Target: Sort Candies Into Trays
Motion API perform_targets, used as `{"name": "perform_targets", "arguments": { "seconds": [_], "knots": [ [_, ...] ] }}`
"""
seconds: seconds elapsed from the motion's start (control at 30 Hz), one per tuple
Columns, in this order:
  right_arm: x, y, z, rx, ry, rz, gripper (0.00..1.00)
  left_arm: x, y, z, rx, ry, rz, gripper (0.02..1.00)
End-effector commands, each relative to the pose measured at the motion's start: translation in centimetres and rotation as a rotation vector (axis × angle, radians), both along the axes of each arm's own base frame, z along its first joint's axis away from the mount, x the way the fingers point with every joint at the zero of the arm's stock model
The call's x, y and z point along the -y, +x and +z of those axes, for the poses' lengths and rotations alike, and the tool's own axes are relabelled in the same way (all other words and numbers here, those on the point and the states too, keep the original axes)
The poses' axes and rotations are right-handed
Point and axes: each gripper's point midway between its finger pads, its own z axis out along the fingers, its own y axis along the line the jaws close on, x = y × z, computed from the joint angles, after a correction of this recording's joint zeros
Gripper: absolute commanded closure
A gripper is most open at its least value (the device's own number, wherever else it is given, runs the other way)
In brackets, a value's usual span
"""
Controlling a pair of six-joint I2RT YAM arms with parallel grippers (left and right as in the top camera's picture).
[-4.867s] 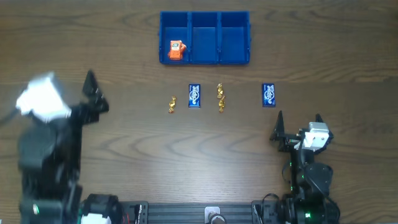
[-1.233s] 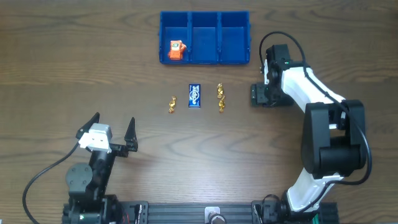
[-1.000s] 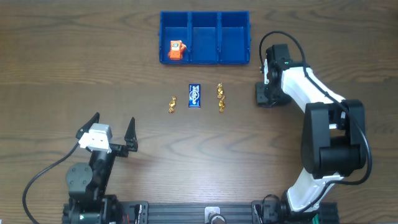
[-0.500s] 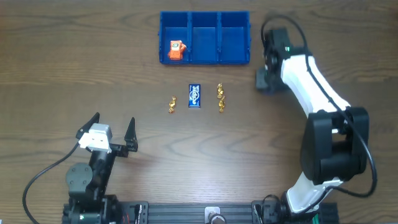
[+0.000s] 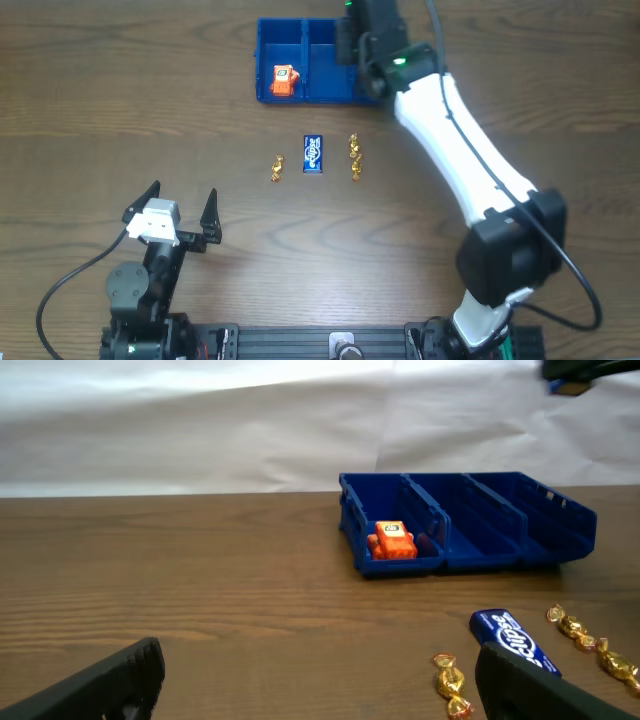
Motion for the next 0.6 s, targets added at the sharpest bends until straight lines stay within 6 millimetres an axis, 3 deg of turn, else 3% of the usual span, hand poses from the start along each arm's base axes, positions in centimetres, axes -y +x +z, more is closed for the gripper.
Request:
{"name": "perform_targets", "arguments": {
  "seconds": [0.03, 0.23, 0.6],
  "knots": [
    [-2.8, 1.7, -4.8, -0.027, -0.015, 0.009, 0.711, 0.5, -0.1, -1.7, -0.045, 0.012, -0.027, 0.02],
    [-3.7, 2.7, -7.7, -0.038, -0.029, -0.018, 0.72, 0.4, -0.1, -1.7, -0.045, 0.013, -0.026, 0.02],
    [-3.6, 2.7, -9.0, -0.061, -0.025, -0.048, 0.691, 0.4, -0.1, -1.7, -0.045, 0.013, -0.026, 0.02]
  ]
}}
